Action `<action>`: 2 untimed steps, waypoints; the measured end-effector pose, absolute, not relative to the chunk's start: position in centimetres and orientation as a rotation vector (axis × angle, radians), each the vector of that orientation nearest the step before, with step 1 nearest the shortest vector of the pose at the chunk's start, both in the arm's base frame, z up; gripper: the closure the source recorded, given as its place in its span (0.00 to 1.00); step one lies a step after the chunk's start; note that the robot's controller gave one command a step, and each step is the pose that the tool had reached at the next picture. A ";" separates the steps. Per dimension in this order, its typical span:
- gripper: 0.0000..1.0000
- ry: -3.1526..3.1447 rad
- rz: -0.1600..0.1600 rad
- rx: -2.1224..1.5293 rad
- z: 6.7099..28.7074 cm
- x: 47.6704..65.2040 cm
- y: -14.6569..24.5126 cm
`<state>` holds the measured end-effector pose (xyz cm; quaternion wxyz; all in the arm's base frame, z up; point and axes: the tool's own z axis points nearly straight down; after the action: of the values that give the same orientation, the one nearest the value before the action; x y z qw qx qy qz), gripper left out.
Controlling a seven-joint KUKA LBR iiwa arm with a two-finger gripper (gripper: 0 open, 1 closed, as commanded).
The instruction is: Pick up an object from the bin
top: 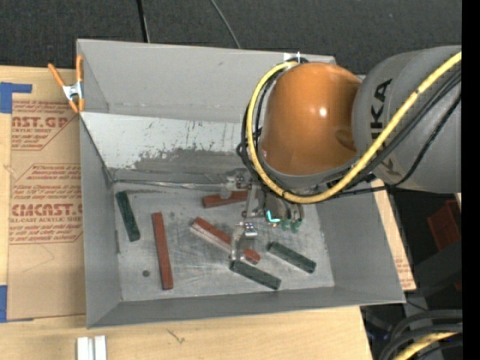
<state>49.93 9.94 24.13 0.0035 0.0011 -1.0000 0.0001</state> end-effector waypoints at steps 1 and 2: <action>0.00 -3.143 -0.002 0.001 24.5 50.1 9.9; 1.00 -3.140 -0.007 -0.198 7.5 51.3 8.1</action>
Offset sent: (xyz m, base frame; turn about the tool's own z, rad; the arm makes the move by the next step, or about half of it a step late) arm 0.0117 -0.0219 -0.1713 0.1315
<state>51.34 8.05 7.49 -0.0023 -0.0631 -0.9980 -0.0024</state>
